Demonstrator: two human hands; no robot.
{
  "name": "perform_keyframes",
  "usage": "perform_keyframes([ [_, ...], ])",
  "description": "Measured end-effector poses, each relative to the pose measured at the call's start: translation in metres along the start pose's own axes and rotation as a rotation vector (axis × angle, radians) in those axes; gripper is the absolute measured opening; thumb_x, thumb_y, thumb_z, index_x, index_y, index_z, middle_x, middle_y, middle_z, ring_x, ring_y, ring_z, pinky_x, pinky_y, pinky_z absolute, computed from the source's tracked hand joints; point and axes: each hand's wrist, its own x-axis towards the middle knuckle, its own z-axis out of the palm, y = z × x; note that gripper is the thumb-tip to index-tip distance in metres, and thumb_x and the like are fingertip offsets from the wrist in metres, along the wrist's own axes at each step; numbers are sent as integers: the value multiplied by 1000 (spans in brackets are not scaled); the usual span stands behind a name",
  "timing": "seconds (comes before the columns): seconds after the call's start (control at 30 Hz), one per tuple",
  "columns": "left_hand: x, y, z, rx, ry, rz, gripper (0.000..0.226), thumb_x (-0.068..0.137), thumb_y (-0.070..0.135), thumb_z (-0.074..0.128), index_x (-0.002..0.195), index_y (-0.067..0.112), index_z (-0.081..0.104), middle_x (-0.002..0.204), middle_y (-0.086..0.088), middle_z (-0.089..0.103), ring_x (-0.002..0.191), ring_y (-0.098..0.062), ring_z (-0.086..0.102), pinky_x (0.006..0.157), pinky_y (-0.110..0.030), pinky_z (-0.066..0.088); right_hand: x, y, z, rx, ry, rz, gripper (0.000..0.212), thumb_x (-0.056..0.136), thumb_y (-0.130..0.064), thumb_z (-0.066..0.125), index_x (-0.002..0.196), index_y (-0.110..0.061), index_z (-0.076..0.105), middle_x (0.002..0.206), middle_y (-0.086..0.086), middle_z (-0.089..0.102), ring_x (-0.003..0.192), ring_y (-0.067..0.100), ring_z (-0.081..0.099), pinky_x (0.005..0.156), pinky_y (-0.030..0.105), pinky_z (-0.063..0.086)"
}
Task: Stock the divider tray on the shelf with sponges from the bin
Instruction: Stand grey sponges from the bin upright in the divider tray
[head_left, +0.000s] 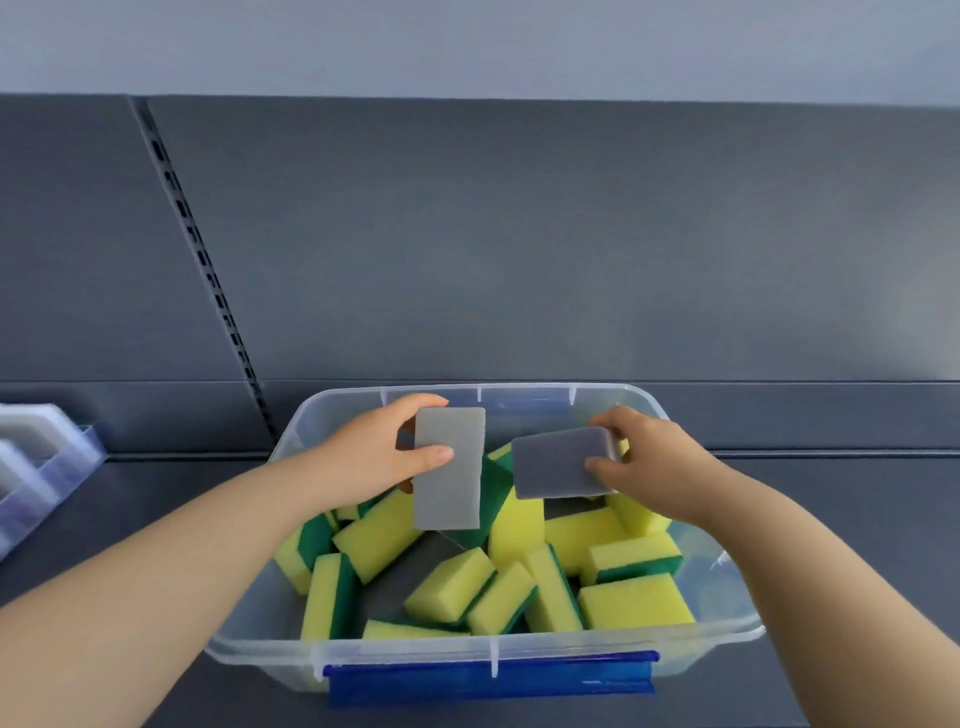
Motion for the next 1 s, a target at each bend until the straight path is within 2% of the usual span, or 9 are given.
perform_keyframes([
  [0.2, 9, -6, 9, -25, -12, -69, 57, 91, 37, 55, 141, 35, 29, 123, 4, 54, 99, -14, 61, 83, -39, 54, -10, 4, 5, -74, -37, 74, 35, 85, -31, 61, 113, -15, 48, 111, 3, 53, 90, 16, 44, 72, 24, 34],
  [0.37, 12, -9, 19, -28, 6, -110, 56, 88, 38, 59, 133, 33, 27, 107, 1, 64, 86, -15, 65, 74, -31, 55, -13, 3, 25, -66, -184, 91, 46, 81, -26, 62, 121, -18, 39, 114, 4, 53, 95, 22, 53, 78, 27, 45],
  [0.47, 10, -11, 28, -24, 10, -102, 46, 85, 39, 63, 121, 30, 35, 102, 3, 65, 89, -11, 62, 69, -27, 54, -12, 3, 28, 11, -96, 84, 48, 82, -23, 60, 124, -18, 37, 113, 6, 56, 90, 22, 54, 74, 28, 46],
  [0.57, 6, -9, 38, 36, -56, -60, 52, 81, 41, 66, 124, 36, 36, 113, 6, 59, 94, -9, 60, 85, -34, 51, -10, 4, 26, 100, 27, 82, 41, 87, -23, 57, 123, -19, 38, 109, 3, 54, 78, 16, 51, 59, 23, 39],
  [0.63, 0, -2, 42, 65, -171, -34, 77, 79, 39, 70, 138, 42, 20, 117, 9, 53, 93, -7, 61, 89, -33, 49, -9, 6, 26, 176, 95, 101, 39, 88, -26, 58, 122, -20, 40, 107, 0, 53, 79, 15, 49, 57, 21, 35],
  [0.73, -5, 8, 47, 61, -294, -17, 100, 79, 29, 71, 139, 54, -5, 113, 11, 47, 87, -10, 65, 85, -31, 53, -7, 10, 25, 292, 186, 131, 41, 88, -26, 59, 125, -18, 42, 110, -4, 51, 95, 17, 49, 75, 25, 38],
  [0.8, -4, 11, 46, -3, -259, -13, 96, 83, 18, 66, 138, 56, -3, 109, 5, 47, 85, -18, 65, 79, -34, 55, -8, 11, 23, 381, 231, 159, 42, 88, -25, 59, 127, -19, 42, 111, -4, 50, 97, 17, 51, 77, 26, 41],
  [0.87, 1, 12, 43, -90, -197, -31, 88, 86, 12, 59, 139, 56, 4, 108, 1, 46, 89, -26, 63, 75, -36, 57, -8, 9, 22, 453, 268, 174, 40, 88, -23, 60, 124, -22, 44, 107, -4, 51, 92, 17, 54, 70, 26, 44],
  [1.0, 5, 17, 42, -107, -183, -43, 87, 84, 23, 64, 140, 53, 5, 115, 4, 41, 95, -19, 60, 84, -35, 54, -8, 1, 24, 468, 271, 108, 29, 86, -23, 63, 109, -28, 45, 94, -8, 54, 79, 10, 55, 60, 21, 48],
])
